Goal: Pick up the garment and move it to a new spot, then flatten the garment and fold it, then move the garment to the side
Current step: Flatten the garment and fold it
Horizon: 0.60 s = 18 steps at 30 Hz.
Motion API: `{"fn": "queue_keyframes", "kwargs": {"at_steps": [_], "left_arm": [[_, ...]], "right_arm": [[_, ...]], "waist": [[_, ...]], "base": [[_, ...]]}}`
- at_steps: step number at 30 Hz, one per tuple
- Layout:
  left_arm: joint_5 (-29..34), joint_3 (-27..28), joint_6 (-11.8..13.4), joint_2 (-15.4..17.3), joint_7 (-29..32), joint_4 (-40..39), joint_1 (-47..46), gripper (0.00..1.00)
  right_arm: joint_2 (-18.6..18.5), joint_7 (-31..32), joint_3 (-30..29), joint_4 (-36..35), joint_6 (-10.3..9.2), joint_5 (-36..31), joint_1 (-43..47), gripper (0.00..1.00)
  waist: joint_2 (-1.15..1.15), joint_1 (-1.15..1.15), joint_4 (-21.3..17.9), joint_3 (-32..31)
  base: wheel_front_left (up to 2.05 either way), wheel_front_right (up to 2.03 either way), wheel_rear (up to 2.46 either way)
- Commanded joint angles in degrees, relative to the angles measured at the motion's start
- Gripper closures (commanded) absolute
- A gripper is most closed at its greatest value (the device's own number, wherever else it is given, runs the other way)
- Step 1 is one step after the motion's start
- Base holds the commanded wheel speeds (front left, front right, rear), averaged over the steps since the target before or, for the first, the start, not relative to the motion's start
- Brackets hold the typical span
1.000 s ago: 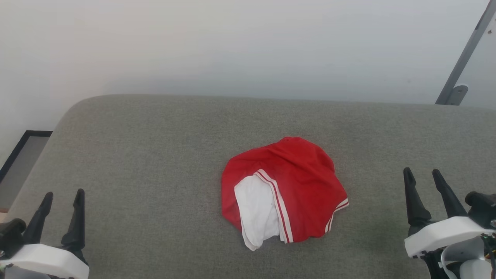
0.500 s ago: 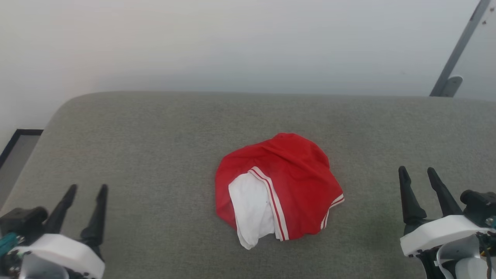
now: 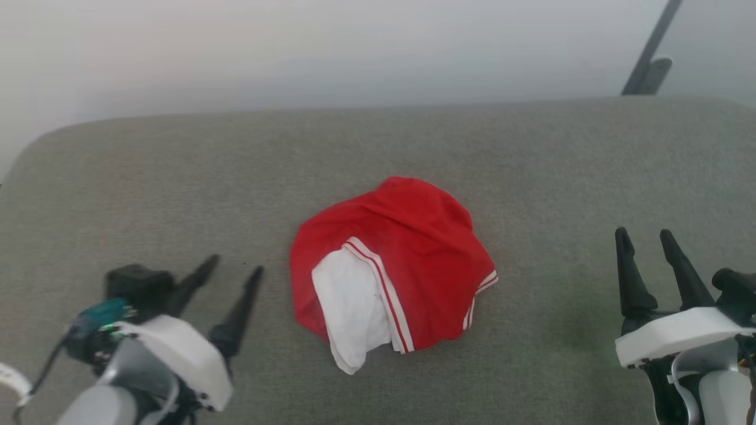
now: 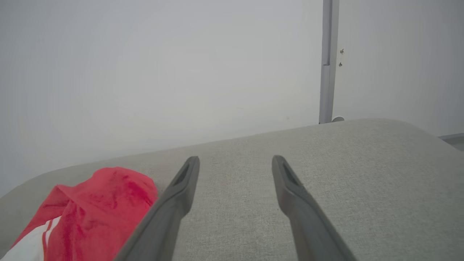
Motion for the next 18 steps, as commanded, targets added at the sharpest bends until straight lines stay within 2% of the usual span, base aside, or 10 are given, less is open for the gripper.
{"fn": "queue_keyframes", "kwargs": {"at_steps": [1,9,18], "left_arm": [[1.32,-1.76,0.13,-0.54,1.89,-0.82,-1.25,0.0],[1.85,-7.44,0.68,-1.79,10.56,-2.37,-4.16,0.0],[1.61,-11.76,2.22,-3.2,18.73,-2.81,-5.58,0.0]], "right_arm": [[-0.25,-0.54,0.04,0.04,-0.02,0.23,-1.05,0.0],[-0.58,-1.66,0.21,0.72,-0.02,0.87,-2.62,0.0],[-0.6,-2.61,0.38,1.46,-0.02,1.12,-3.62,0.0]], "waist": [[0.0,0.0,-1.71,1.9],[0.0,0.0,-3.92,5.35],[0.0,0.0,-4.26,7.29]], "base": [[0.0,0.0,0.0],[0.0,0.0,0.0],[0.0,0.0,0.0]]}}
